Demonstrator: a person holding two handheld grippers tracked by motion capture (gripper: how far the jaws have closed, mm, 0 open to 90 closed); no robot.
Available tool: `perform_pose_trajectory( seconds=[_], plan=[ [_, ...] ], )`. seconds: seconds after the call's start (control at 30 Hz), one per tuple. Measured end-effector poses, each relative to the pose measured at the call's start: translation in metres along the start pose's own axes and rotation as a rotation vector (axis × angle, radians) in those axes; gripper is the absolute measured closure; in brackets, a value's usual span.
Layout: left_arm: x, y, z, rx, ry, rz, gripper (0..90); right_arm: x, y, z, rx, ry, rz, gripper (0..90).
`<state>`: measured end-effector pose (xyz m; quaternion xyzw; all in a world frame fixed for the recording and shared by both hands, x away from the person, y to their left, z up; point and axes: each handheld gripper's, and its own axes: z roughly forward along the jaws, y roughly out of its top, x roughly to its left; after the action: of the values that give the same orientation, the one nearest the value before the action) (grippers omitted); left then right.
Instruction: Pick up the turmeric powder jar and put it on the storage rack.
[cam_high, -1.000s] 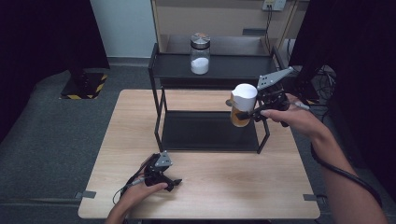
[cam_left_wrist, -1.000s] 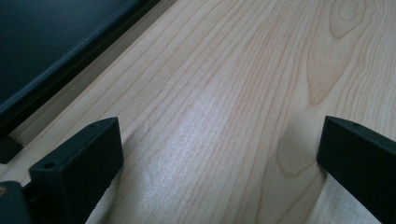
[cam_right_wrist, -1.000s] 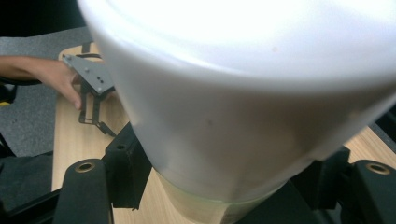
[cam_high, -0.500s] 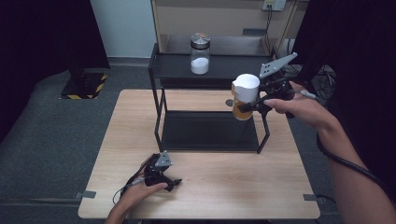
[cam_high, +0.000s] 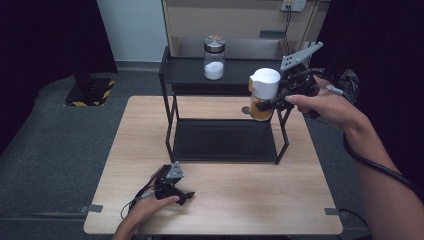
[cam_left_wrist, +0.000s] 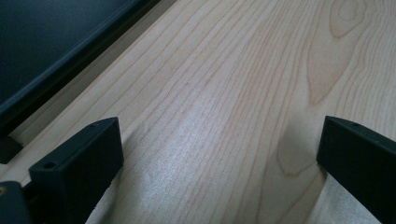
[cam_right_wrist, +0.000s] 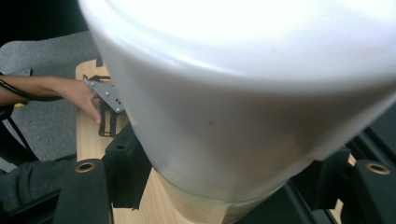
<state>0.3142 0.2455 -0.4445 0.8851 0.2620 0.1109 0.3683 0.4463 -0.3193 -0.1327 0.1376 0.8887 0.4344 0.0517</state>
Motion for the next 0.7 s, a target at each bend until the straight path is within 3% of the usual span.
perform_pose_trajectory(
  seconds=[0.7],
  plan=[
    [0.0,0.0,0.0,0.0,0.0,0.0,0.0,-0.006,0.036,-0.015,-0.035,-0.018,-0.022,31.8]
  ],
)
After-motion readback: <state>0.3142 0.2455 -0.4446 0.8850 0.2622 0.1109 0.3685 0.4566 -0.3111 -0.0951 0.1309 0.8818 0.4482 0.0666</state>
